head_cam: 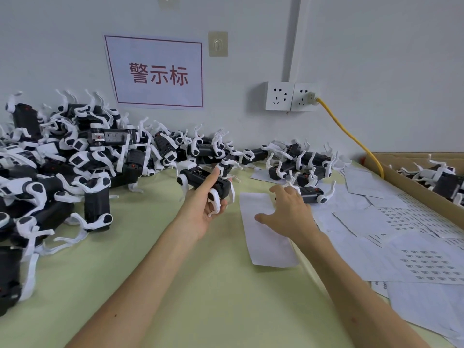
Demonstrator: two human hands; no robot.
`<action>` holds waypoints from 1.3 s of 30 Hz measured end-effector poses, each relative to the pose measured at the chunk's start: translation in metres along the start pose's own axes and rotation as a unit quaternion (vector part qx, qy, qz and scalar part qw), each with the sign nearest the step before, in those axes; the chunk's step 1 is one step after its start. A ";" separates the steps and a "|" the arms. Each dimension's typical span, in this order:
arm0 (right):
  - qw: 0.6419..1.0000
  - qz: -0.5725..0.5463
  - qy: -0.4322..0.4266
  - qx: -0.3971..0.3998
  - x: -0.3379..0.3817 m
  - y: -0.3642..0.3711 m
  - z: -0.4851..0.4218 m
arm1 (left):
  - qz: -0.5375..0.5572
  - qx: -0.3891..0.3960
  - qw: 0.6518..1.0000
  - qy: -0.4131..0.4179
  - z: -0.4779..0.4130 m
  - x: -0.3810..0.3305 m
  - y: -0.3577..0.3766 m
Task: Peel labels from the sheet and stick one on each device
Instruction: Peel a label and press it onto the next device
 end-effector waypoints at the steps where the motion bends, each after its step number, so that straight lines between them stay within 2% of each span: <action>1: 1.000 0.012 0.000 0.006 0.001 0.002 0.001 | -0.007 -0.001 1.000 -0.006 0.000 0.002 -0.001; 7: 0.998 0.016 -0.005 0.061 0.007 0.015 0.005 | -0.066 -0.003 0.998 0.010 0.002 0.002 -0.001; 11: 0.990 -0.084 -0.011 0.114 0.009 0.015 0.002 | -0.070 -0.017 0.997 0.008 0.001 0.000 -0.003; 15: 0.982 -0.140 -0.013 0.123 0.009 0.017 0.000 | -0.071 -0.015 0.997 0.012 0.001 -0.002 -0.004; 20: 0.981 -0.111 -0.044 0.154 0.017 0.026 0.005 | -0.048 -0.024 0.998 0.013 0.002 -0.002 -0.004; 23: 0.988 -0.007 -0.069 0.135 0.023 0.029 0.009 | -0.073 -0.016 0.997 0.004 0.003 0.003 -0.003; 27: 0.978 0.060 -0.101 0.173 0.031 0.038 0.016 | -0.108 -0.024 0.994 -0.018 0.006 0.009 -0.003; 32: 0.980 -0.064 -0.086 0.169 0.034 0.031 0.018 | -0.094 -0.044 0.994 -0.024 0.006 0.008 -0.005; 39: 0.983 -0.170 -0.020 0.069 0.016 0.010 0.003 | -0.050 -0.062 0.997 0.001 0.002 -0.006 -0.010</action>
Point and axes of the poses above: each hand's wrist, its own z-axis away from the middle knuckle, its own y-axis out of the palm, x = y × z, the point moved 7 cm from there along -z, towards the middle knuckle, and after that the axes turned 9 degrees about y, right-handed, at the moved point
